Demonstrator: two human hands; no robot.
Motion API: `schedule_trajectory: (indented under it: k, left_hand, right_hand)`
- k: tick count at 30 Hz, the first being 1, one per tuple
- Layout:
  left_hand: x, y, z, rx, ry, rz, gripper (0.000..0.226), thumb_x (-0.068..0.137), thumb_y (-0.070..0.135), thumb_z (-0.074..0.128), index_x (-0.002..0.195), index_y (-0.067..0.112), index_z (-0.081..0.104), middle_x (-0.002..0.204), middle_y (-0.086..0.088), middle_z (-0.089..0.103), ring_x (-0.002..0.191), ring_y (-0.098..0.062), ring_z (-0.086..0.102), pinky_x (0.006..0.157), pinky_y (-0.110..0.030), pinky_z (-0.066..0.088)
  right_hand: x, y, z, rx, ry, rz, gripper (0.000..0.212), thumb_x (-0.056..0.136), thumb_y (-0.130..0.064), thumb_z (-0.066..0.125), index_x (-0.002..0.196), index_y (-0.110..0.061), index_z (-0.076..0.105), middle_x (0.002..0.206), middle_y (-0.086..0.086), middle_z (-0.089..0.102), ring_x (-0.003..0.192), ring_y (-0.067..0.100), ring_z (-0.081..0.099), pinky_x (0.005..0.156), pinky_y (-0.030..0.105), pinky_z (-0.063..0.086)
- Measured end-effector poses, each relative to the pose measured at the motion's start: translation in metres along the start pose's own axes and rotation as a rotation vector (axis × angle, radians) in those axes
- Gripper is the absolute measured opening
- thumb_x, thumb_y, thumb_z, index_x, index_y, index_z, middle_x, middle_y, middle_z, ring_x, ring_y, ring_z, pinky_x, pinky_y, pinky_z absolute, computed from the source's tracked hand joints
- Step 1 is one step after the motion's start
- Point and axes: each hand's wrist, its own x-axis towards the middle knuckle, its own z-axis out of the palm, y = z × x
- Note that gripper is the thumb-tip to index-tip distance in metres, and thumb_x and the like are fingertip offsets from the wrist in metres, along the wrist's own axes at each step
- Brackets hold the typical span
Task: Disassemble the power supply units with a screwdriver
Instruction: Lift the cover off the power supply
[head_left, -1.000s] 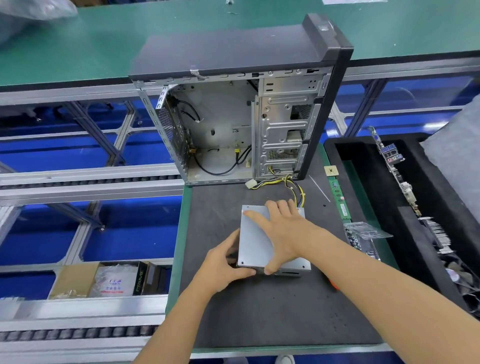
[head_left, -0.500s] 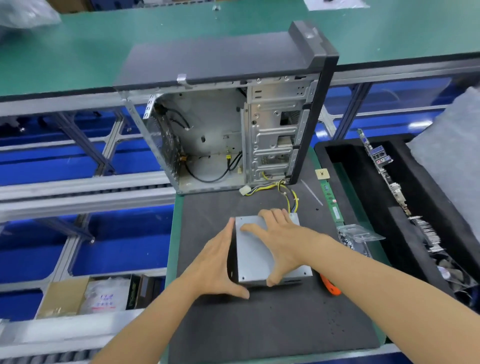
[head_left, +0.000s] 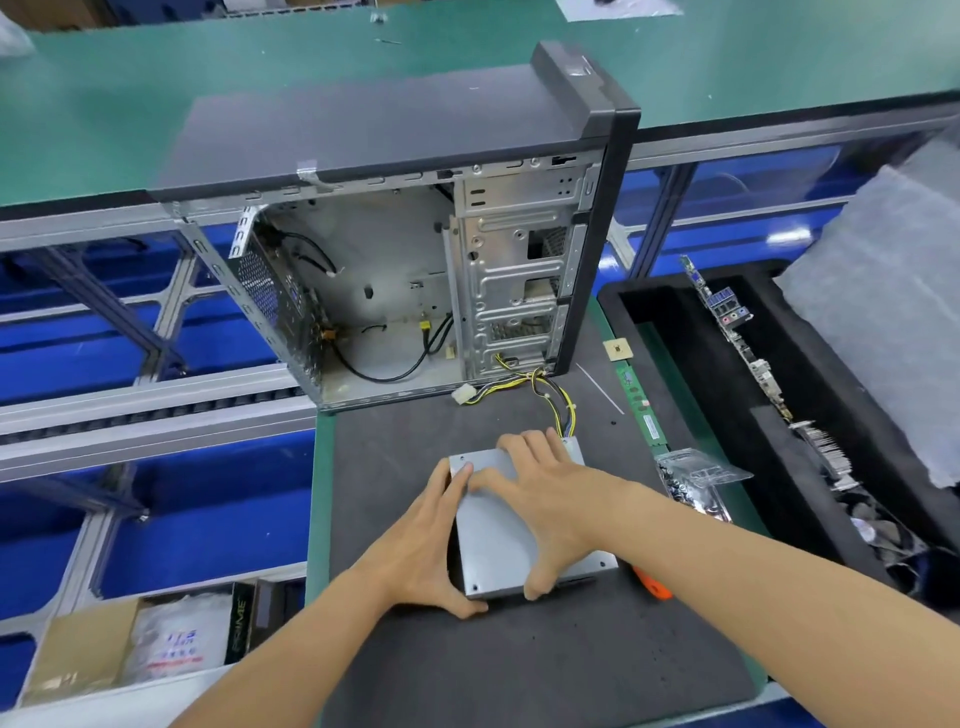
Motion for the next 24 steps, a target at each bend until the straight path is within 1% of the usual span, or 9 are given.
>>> schedule_trajectory:
  k: [4, 7, 10, 12, 19, 21, 22, 23, 24]
  left_hand:
    - [0.0, -0.005, 0.004, -0.034, 0.0, -0.004, 0.156, 0.042, 0.072, 0.083, 0.135, 0.055, -0.041, 0.146, 0.031, -0.042, 0.152, -0.017, 0.006, 0.116, -0.032, 0.029]
    - [0.002, -0.005, 0.005, -0.027, -0.01, -0.018, 0.158, 0.04, 0.072, 0.083, 0.142, 0.052, -0.035, 0.154, 0.025, -0.032, 0.149, -0.017, 0.017, 0.111, -0.035, 0.039]
    - [0.006, -0.003, 0.006, -0.032, -0.003, -0.029, 0.155, 0.038, 0.07, 0.086, 0.154, 0.037, -0.011, 0.157, 0.01, -0.003, 0.137, -0.02, 0.036, 0.097, -0.034, 0.05]
    - [0.007, -0.002, 0.006, -0.039, -0.001, -0.034, 0.152, 0.038, 0.068, 0.087, 0.154, 0.032, -0.004, 0.154, 0.011, 0.001, 0.133, -0.017, 0.038, 0.095, -0.033, 0.051]
    - [0.007, 0.004, 0.002, -0.098, 0.018, -0.022, 0.133, 0.038, 0.059, 0.091, 0.147, 0.029, 0.02, 0.144, 0.009, 0.017, 0.118, -0.017, 0.05, 0.088, -0.032, 0.054]
    - [0.005, 0.004, 0.002, -0.088, 0.024, -0.014, 0.138, 0.039, 0.062, 0.089, 0.15, 0.033, 0.012, 0.149, 0.012, 0.012, 0.128, -0.016, 0.044, 0.095, -0.03, 0.05]
    - [0.004, 0.005, 0.001, -0.074, 0.016, -0.014, 0.146, 0.041, 0.067, 0.087, 0.153, 0.036, -0.002, 0.156, 0.014, 0.001, 0.142, -0.015, 0.03, 0.106, -0.028, 0.042]
    - [0.002, 0.005, 0.001, -0.051, 0.003, -0.02, 0.153, 0.043, 0.072, 0.084, 0.151, 0.042, -0.021, 0.159, 0.02, -0.018, 0.151, -0.011, 0.008, 0.116, -0.027, 0.029]
    - [-0.002, 0.006, 0.0, -0.01, 0.003, -0.015, 0.156, 0.045, 0.079, 0.08, 0.146, 0.044, -0.034, 0.156, 0.021, -0.033, 0.151, -0.008, -0.014, 0.121, -0.028, 0.013]
  right_hand:
    - [-0.001, -0.005, 0.001, -0.106, 0.011, -0.005, 0.126, 0.049, -0.068, 0.078, 0.148, -0.031, 0.009, 0.133, 0.013, 0.019, 0.122, 0.037, 0.021, 0.111, 0.064, 0.014]
    - [0.0, -0.004, -0.002, -0.086, -0.011, -0.008, 0.122, 0.05, -0.065, 0.08, 0.145, -0.031, 0.012, 0.132, 0.013, 0.02, 0.122, 0.038, 0.022, 0.11, 0.062, 0.018]
    - [0.001, -0.001, -0.006, -0.023, -0.037, -0.008, 0.117, 0.049, -0.061, 0.082, 0.142, -0.032, 0.016, 0.133, 0.012, 0.02, 0.125, 0.039, 0.02, 0.112, 0.061, 0.015]
    - [0.0, 0.0, -0.005, -0.014, -0.04, -0.008, 0.115, 0.049, -0.059, 0.082, 0.14, -0.032, 0.017, 0.134, 0.012, 0.02, 0.125, 0.039, 0.019, 0.112, 0.06, 0.015]
    - [0.0, -0.009, -0.003, -0.187, 0.006, -0.003, 0.115, 0.047, -0.064, 0.079, 0.135, -0.028, 0.015, 0.124, 0.013, 0.025, 0.11, 0.034, 0.028, 0.099, 0.062, 0.029]
    - [0.001, -0.006, -0.003, -0.181, 0.024, -0.008, 0.113, 0.046, -0.065, 0.08, 0.134, -0.028, 0.018, 0.124, 0.013, 0.026, 0.11, 0.034, 0.029, 0.098, 0.06, 0.031]
    - [0.001, -0.003, -0.003, -0.17, 0.036, -0.01, 0.113, 0.047, -0.066, 0.08, 0.135, -0.028, 0.02, 0.126, 0.013, 0.026, 0.112, 0.034, 0.029, 0.1, 0.059, 0.03]
    - [0.001, 0.0, -0.002, -0.158, 0.048, -0.011, 0.114, 0.047, -0.068, 0.08, 0.137, -0.028, 0.021, 0.13, 0.013, 0.026, 0.116, 0.035, 0.028, 0.104, 0.058, 0.029]
    - [0.001, 0.003, 0.001, -0.146, 0.057, -0.015, 0.118, 0.047, -0.07, 0.08, 0.14, -0.029, 0.02, 0.136, 0.014, 0.023, 0.122, 0.036, 0.026, 0.108, 0.058, 0.025]
